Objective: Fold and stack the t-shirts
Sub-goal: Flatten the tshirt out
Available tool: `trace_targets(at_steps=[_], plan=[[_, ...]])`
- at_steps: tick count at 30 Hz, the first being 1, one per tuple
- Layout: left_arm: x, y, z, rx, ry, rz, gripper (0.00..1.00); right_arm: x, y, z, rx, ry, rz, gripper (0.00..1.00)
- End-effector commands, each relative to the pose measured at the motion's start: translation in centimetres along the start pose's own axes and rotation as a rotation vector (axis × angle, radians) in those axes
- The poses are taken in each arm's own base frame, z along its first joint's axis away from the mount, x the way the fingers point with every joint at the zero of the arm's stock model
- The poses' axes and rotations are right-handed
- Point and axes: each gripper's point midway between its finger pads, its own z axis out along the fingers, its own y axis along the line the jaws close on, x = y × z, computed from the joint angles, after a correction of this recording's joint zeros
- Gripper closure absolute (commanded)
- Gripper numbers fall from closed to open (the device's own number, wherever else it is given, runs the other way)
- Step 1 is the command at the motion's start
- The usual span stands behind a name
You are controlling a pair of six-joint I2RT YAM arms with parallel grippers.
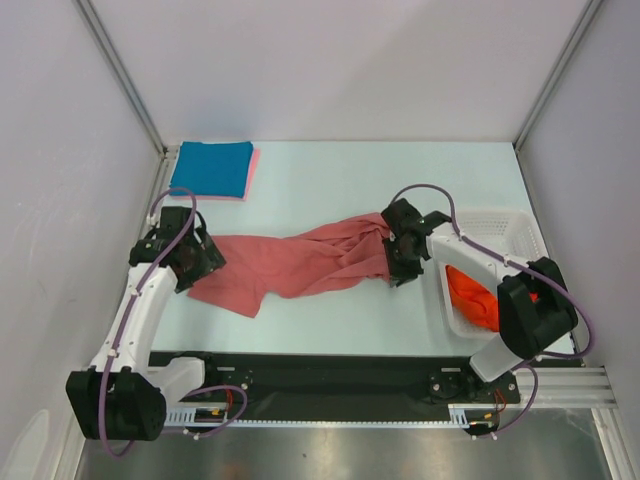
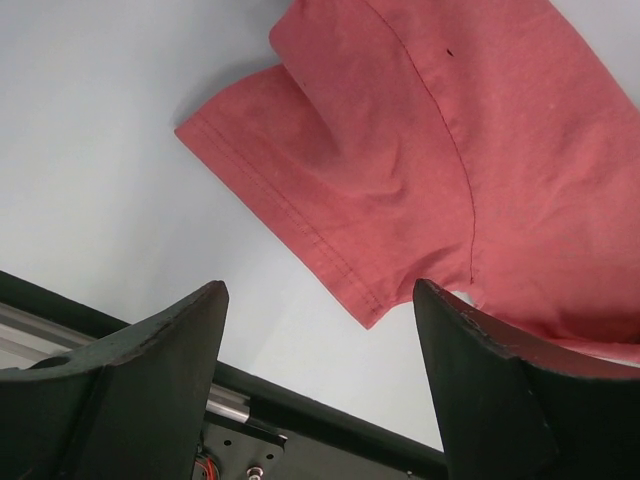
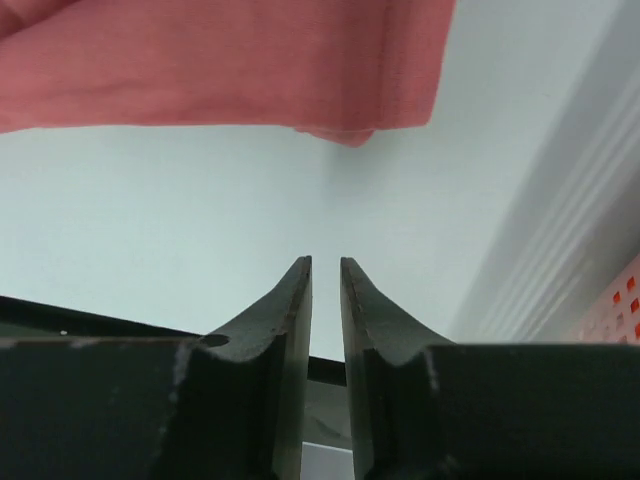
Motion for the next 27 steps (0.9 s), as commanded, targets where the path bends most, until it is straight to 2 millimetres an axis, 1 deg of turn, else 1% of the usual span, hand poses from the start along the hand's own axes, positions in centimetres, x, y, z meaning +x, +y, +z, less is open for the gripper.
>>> trace_targets(at_steps=[1, 2, 3, 6, 7, 8, 10, 11, 12, 15, 19, 21, 24, 27], plan=[[0.0, -0.5, 0.0, 0.034, -0.008, -0.017, 0.19, -2.2, -0.4, 0.8, -0.006, -0.103, 0.062, 0.78], [0.0, -0.5, 0.0, 0.036, -0.006, -0.02, 0.19, -2.8, -1.0, 1.2, -0.003, -0.115, 0.09, 0.78], [0.1, -0.6, 0.0, 0.043, -0.005, -0.022, 0.2, -3.2, -1.2, 1.3, -0.006, -0.124, 0.107, 0.78], [0.2, -0.7, 0.2, 0.045, 0.003, -0.024, 0.2, -4.5, -1.7, 1.8, -0.009, -0.155, 0.174, 0.71], [0.3, -0.7, 0.2, 0.046, 0.004, -0.024, 0.2, -4.8, -2.2, 1.9, 0.018, -0.172, 0.19, 0.67], [0.3, -0.7, 0.2, 0.044, 0.007, -0.028, 0.2, -5.4, -2.4, 2.0, 0.017, -0.191, 0.219, 0.66], [0.4, -0.8, 0.2, 0.049, 0.005, -0.033, 0.2, -5.6, -2.8, 2.7, 0.03, -0.19, 0.254, 0.64], [0.4, -0.8, 0.2, 0.05, 0.007, -0.035, 0.2, -5.7, -3.0, 3.0, 0.032, -0.188, 0.264, 0.63], [0.5, -0.7, 0.3, 0.049, 0.011, -0.035, 0.2, -5.2, -3.1, 3.5, 0.032, -0.17, 0.274, 0.63], [0.6, -0.8, 0.2, 0.052, 0.012, -0.042, 0.2, -4.8, -3.2, 4.4, 0.022, -0.159, 0.295, 0.6], [0.7, -0.6, 0.2, 0.043, 0.015, -0.045, 0.19, -4.5, -3.7, 5.0, 0.035, -0.156, 0.31, 0.56], [0.8, -0.5, 0.2, 0.04, 0.019, -0.048, 0.19, -4.4, -3.7, 5.4, 0.029, -0.146, 0.314, 0.56], [0.9, -0.6, 0.3, 0.043, 0.025, -0.052, 0.19, -4.3, -3.9, 6.2, 0.029, -0.136, 0.317, 0.58], [0.8, -0.7, 0.2, 0.043, 0.025, -0.052, 0.19, -4.1, -3.0, 6.6, -0.019, -0.112, 0.319, 0.62]])
